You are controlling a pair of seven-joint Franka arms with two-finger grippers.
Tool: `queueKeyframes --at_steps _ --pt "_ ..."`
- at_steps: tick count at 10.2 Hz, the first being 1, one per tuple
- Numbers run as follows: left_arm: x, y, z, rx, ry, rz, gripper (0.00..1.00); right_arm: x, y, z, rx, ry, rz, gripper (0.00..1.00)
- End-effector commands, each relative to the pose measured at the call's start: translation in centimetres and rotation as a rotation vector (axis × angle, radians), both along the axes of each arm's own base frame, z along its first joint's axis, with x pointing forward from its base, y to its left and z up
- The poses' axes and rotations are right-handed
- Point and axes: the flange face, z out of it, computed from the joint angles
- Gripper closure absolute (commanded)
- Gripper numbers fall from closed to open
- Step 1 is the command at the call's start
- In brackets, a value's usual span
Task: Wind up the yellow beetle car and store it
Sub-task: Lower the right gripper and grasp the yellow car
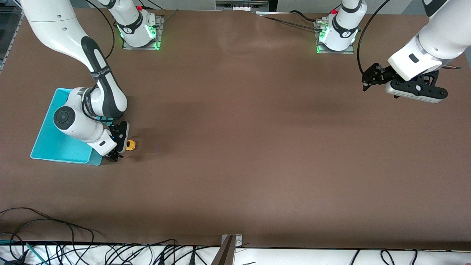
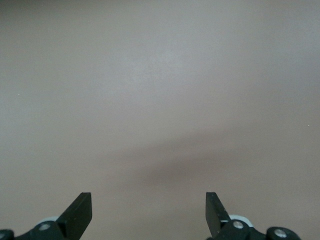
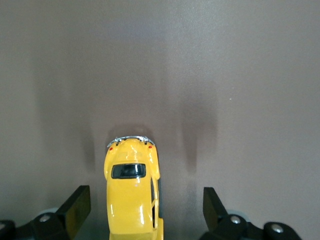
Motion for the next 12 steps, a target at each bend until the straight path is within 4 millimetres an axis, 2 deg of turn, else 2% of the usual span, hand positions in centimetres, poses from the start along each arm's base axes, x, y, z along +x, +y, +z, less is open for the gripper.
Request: queueKeyframes --at_steps 1,3,5,6,8,10,12 --pt "0.2 0.1 -0.6 0.009 0.015 0.013 0.00 0.1 0.0 -0.3 0.014 -0.015 0.009 0.61" --pt "0.2 0.0 -0.4 0.002 0.013 0.017 0.00 0.1 -0.2 -0.5 0.013 -0.017 0.013 1.00" --pt "0.2 0.3 -0.6 0.001 0.016 0.012 0.00 0.2 0.0 0.1 0.016 -0.023 0.003 1.00" --pt "0.2 0.3 -0.6 0.001 0.016 0.014 0.00 0.5 0.1 1.4 0.020 -0.035 -0.021 1.00" --pt "0.2 0.2 -0.6 0.000 0.017 0.014 0.00 0.8 1.8 6.5 0.050 -0.044 -0.077 1.00" --pt "0.2 0.2 -0.5 0.000 0.015 0.012 0.00 1.0 1.8 11.3 0.062 -0.001 -0.125 1.00" --pt "0.2 0.2 -0.6 0.000 0.017 0.014 0.00 0.5 -0.8 16.2 0.044 0.046 -0.187 1.00"
